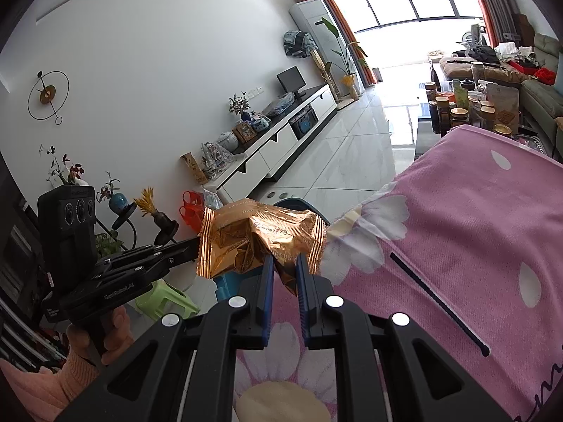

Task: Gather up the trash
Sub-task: 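Lower the plastic bag and the gold foil bag into the teal bin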

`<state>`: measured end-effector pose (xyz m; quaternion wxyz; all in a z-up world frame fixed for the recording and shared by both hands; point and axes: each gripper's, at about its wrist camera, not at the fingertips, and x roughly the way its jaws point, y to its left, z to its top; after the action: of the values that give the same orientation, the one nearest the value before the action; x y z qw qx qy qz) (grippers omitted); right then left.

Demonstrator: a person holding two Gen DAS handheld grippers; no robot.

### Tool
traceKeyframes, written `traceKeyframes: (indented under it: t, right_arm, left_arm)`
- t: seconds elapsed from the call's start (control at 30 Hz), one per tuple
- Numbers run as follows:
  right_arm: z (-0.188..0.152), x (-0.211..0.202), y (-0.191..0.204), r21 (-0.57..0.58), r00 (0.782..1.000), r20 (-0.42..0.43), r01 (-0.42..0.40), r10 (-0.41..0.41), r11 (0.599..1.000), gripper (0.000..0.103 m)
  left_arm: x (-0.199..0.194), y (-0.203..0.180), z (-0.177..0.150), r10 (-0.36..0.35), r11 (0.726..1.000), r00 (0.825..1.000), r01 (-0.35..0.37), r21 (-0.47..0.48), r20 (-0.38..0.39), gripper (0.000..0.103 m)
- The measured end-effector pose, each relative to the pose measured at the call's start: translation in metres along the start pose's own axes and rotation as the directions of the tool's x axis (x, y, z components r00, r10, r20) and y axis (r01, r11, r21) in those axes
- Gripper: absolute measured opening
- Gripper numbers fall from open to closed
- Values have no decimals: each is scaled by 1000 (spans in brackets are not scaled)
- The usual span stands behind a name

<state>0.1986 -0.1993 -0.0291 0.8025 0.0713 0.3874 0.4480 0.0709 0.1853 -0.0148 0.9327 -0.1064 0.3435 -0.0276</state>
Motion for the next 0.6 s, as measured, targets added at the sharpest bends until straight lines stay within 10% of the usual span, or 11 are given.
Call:
traceKeyframes:
  t: [0.6]
  right_arm:
    - [6, 22, 10, -16, 999, -33, -5, 4, 1000, 12]
  left_arm:
    - [19, 13, -7, 47, 998, 998, -48, -36, -29, 1]
